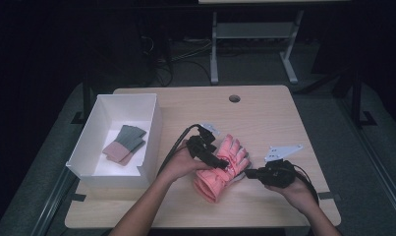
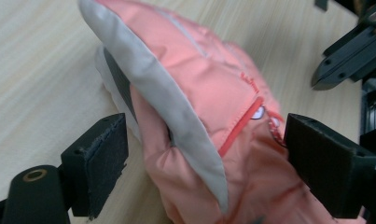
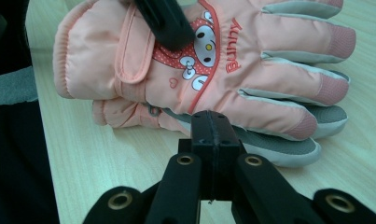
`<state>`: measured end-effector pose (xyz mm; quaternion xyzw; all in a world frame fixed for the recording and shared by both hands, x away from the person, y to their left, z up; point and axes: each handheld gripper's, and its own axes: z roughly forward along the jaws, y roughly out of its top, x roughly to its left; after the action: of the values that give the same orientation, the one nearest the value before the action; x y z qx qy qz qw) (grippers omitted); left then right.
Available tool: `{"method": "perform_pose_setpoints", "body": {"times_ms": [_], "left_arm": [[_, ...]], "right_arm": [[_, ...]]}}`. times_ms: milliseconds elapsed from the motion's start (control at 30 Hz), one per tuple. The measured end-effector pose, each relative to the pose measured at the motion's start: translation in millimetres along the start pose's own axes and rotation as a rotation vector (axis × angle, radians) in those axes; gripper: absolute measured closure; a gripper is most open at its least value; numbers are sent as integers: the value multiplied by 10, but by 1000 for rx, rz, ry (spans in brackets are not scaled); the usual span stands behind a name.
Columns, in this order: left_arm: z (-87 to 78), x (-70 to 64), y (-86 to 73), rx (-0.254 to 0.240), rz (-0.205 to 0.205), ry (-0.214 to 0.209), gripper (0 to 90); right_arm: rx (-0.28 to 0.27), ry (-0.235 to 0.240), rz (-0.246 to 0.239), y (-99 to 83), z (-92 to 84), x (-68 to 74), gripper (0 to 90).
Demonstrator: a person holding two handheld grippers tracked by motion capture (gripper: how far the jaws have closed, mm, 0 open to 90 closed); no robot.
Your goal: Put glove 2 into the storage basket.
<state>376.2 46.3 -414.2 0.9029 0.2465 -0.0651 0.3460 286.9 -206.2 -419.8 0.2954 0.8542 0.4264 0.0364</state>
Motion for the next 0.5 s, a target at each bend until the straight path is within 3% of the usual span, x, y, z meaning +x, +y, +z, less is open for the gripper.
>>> {"method": "perform_pose_setpoints", "body": {"times_ms": [200,500], "left_arm": [[193,-1,-41,44,-21,-19,139],[366,21,-92,118,-60,-10,133]], "right_arm": [[11,-9,-4,-14,28,-15,900],[13,-29,6,-37,13,-45,900]]}}
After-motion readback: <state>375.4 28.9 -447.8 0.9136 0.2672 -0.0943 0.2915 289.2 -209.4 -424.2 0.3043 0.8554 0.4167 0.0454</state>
